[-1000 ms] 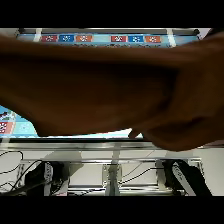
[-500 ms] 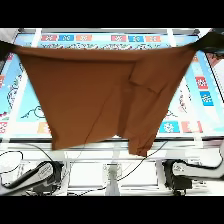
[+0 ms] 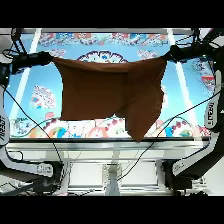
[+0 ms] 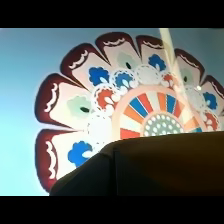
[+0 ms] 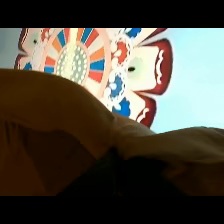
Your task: Fold the clothes and pants, and hang the long-sleeved shirts on hangers.
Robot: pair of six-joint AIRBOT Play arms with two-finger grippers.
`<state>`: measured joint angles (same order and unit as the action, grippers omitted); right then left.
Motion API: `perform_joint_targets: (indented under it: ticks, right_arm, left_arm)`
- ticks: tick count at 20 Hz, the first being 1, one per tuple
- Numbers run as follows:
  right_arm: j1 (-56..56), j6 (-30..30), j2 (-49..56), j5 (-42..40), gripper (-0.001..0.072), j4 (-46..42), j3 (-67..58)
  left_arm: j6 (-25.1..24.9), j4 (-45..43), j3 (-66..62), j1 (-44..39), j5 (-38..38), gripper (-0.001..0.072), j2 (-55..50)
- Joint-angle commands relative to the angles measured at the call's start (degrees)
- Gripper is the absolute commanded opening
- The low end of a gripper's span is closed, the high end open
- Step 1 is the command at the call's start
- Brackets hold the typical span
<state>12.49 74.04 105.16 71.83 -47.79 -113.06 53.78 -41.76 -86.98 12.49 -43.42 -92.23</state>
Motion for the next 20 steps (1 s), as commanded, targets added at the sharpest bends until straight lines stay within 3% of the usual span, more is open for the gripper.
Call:
perform_joint_targets:
  ticks: [1, 5, 8, 14, 17, 20]
  right_arm:
    - [-0.81, -0.17, 1.27, -10.19, 0.0015, -1.77, 0.02]
    - [-0.68, -0.17, 1.25, -7.52, 0.0015, -7.06, 0.0]
    - [-1.14, -3.91, 1.27, -5.57, 0.0015, -7.98, 0.02]
    - [-1.46, -4.68, 1.33, -4.07, 0.0014, -13.18, 0.04]
    - [-1.46, -4.22, 1.33, 0.31, 0.0014, -13.66, 3.04]
    - [-1.53, -4.17, 1.31, 1.9, 0.0015, -13.6, 11.8]
  left_arm:
    - [-0.24, -0.22, -0.04, -0.68, 5.14, 0.0017, -1.42]
    - [-0.24, -0.2, -0.07, 0.24, 5.42, 0.0017, -0.48]
    - [-0.28, -0.26, -0.07, 0.57, 3.06, 0.0017, 0.09]
    - [-0.15, -11.47, -0.02, 0.09, -3.26, 0.0017, -1.4]
    - [4.48, -11.85, 0.0, 0.11, -7.56, 0.0017, -4.15]
    - [5.4, -11.85, 0.0, -0.61, -12.48, 0.0017, -6.97]
